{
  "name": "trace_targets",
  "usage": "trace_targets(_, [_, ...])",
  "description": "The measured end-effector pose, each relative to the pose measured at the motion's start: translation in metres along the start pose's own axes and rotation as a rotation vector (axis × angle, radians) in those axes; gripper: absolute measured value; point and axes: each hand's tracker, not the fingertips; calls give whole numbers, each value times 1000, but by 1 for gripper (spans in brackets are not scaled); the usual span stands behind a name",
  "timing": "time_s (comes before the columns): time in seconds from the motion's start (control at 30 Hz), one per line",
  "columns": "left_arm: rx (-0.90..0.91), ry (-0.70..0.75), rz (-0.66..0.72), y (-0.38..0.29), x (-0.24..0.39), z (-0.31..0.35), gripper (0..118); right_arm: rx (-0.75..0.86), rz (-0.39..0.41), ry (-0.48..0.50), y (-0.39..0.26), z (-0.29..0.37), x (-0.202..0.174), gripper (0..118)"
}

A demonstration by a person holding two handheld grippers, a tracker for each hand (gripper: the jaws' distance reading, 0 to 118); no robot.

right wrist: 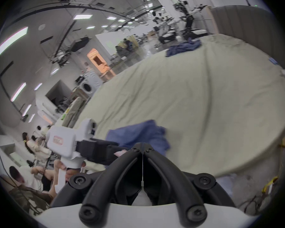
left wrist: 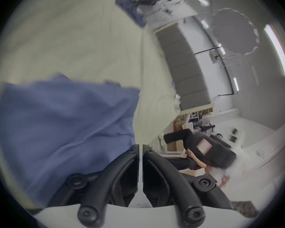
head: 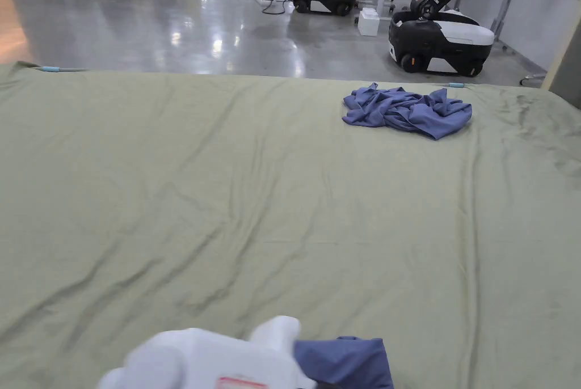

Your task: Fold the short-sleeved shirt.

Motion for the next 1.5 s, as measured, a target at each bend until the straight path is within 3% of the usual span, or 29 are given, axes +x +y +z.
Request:
trace_targets(0.17, [241,180,-36,-34,-14,119,5,-160,53,218,11,-72,-36,3])
trace_targets(0.27, [339,114,62,-47,-37,156,5,-258,93,179,9,-116,-48,3])
trace_targets(0.33, [394,104,84,-54,-52,167,5,-312,58,110,6,-140,-46,3])
trace_targets(0.4, [431,109,56,-55,-76,167,10,-361,-11,109,2,-155,-35,3])
trace_targets(0.43, [418,106,55,-52,-81,165,21,-395,-55,77,-1,-164,-27,3])
trace_targets(0.5, [369,37,59,-46,-89,155,78,-454,-148,74,-8,-181,-11,3])
trace_targets(0.53, [346,9,66,-42,-95,149,98,-460,-212,95,-11,-187,-2,3])
trace_targets(0.57, [327,-18,69,-38,-101,143,100,-453,-253,129,-14,-190,5,3])
trace_targets(0.63, [281,-52,85,-31,-115,125,101,-438,-312,159,-16,-188,12,3])
trace_targets(0.83, [116,23,157,-11,-145,67,101,-437,-245,146,-14,-184,6,3])
trace_targets(0.93, [146,-59,99,-6,-126,56,101,-438,-223,143,-14,-183,5,3])
trace_targets(1.07, [91,44,27,-6,-115,33,99,-435,-230,150,-15,-183,7,3])
trace_targets(1.1, [107,38,-4,-11,-115,32,95,-434,-232,150,-15,-183,7,3])
trace_targets(1.13, [115,55,-20,-13,-113,34,79,-433,-231,149,-15,-183,6,3])
trace_targets(1.17, [112,112,-15,-12,-111,36,45,-432,-228,146,-15,-183,5,3])
trace_targets(1.2, [97,237,11,-8,-112,36,44,-432,-220,134,-14,-182,1,3])
trace_targets(1.23, [70,227,63,-3,-124,38,42,-433,-215,135,-13,-182,-4,3])
trace_targets(1.27, [73,83,151,0,-132,40,40,-445,-189,125,-11,-180,-9,3])
trace_targets(1.33, [75,46,274,2,-139,46,38,-376,-129,115,-4,-163,-21,3])
trace_targets(1.4, [74,46,210,3,-132,53,38,-302,-120,153,4,-139,-25,3])
trace_targets(1.5, [42,0,202,11,-123,77,37,-212,-185,184,19,-104,-23,3])
